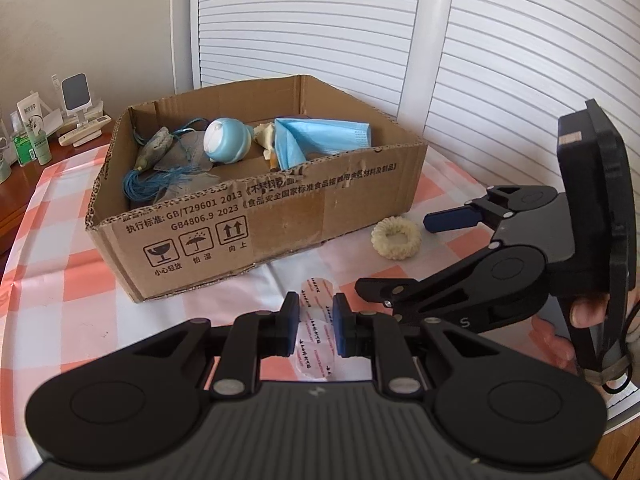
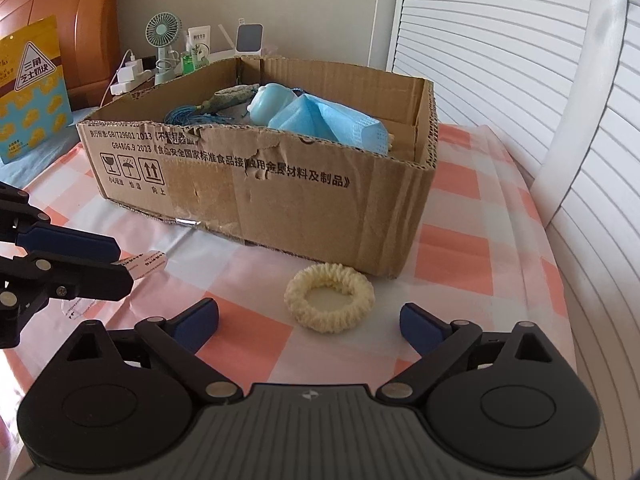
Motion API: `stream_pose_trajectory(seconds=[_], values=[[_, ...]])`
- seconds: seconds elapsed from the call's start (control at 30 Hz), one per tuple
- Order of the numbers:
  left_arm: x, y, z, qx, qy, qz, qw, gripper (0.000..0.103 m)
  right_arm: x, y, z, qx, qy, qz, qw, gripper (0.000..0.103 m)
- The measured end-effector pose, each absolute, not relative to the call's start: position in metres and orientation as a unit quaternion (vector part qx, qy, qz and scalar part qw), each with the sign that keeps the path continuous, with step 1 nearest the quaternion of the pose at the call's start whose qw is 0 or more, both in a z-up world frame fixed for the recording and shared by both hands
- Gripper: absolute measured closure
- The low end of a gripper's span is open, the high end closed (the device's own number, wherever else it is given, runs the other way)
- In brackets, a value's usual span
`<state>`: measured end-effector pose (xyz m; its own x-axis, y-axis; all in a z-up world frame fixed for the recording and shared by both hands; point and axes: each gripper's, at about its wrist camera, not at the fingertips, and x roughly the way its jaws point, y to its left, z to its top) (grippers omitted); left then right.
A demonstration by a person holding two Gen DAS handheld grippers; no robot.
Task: Organize soft objects
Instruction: 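Grasp the white adhesive strips with the left tool while the right tool grasps the cream scrunchie, then lower the white strips into the box and open the left tool while the right tool carries the scrunchie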
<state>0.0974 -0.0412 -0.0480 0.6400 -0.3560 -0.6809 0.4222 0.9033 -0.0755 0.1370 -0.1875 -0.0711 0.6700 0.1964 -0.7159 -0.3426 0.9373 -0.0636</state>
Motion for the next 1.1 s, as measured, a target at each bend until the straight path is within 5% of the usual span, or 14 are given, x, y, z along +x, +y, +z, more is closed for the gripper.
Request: stream_pose_trajectory(seconds=[0.47,1.1], values=[[0.099,-0.041,-0.05,0.042,0.37,-0.221,0.901,0.087,0.139,-0.187,-0.064,-0.096,0.372,0.13,0.914,0.051],[0.095,-0.031,-0.007,0.067,0.353,-0.252,0.898,0.087,0.102,-0.194,-0.017,-0.116,0.344,0.156,0.919,0.053]])
